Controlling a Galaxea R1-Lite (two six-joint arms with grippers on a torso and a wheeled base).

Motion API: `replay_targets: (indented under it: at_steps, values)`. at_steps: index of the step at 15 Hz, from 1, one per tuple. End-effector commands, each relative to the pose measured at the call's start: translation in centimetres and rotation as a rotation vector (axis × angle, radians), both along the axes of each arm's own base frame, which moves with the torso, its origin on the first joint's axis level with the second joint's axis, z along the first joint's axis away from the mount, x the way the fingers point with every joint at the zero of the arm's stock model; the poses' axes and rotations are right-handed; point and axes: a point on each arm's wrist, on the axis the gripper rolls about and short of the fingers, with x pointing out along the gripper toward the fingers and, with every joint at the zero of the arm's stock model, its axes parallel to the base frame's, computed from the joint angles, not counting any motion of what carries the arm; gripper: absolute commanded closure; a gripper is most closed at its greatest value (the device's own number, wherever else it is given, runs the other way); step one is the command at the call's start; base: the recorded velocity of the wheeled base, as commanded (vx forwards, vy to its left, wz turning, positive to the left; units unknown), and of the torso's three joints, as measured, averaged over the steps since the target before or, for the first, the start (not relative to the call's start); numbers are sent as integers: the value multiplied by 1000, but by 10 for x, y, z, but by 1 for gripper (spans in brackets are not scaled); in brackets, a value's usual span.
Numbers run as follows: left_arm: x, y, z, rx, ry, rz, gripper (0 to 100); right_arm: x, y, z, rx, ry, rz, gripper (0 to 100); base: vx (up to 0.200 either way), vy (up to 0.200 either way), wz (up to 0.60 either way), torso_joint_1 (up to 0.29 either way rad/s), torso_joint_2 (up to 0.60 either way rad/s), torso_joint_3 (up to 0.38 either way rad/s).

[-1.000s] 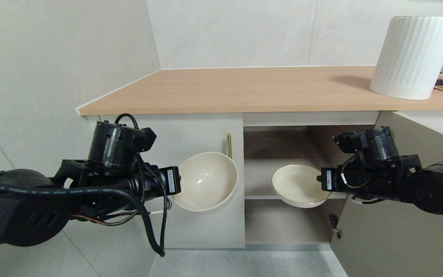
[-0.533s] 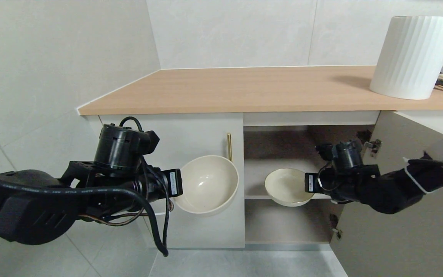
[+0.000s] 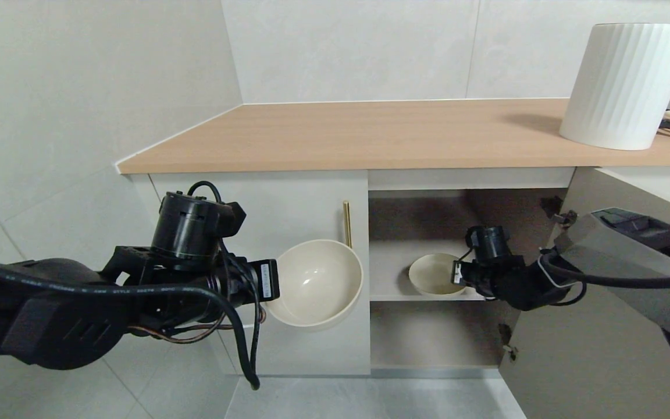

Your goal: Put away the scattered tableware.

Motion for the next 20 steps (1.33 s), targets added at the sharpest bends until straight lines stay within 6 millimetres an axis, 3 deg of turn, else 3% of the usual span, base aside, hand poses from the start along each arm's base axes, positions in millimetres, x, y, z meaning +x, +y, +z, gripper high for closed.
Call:
replay_targets:
  at_steps: [1, 5, 10, 17, 18, 20]
  values:
    - [0, -1, -1, 1, 4, -4, 100, 16, -6, -33, -14, 27, -32, 100, 0, 0, 0, 0, 0, 0]
    - [1, -2, -4, 6, 11, -2, 100, 34, -5, -49, -29, -4, -75, 100, 0, 0, 0, 0, 0, 0]
    - [2, -2, -6, 10, 19, -2, 100, 51, -8, -48, -13, -56, -109, 100, 0, 0, 0, 0, 0, 0]
    - [5, -3, -9, 9, 18, -2, 100, 59, -7, -39, 27, -87, -131, 100, 0, 0, 0, 0, 0, 0]
    - [5, -3, -9, 8, 18, -1, 100, 60, -7, -39, 29, -92, -133, 0, 0, 0, 0, 0, 0, 0]
    - [5, -3, -9, 8, 18, -1, 100, 61, -7, -34, 54, -103, -146, 0, 0, 0, 0, 0, 0, 0]
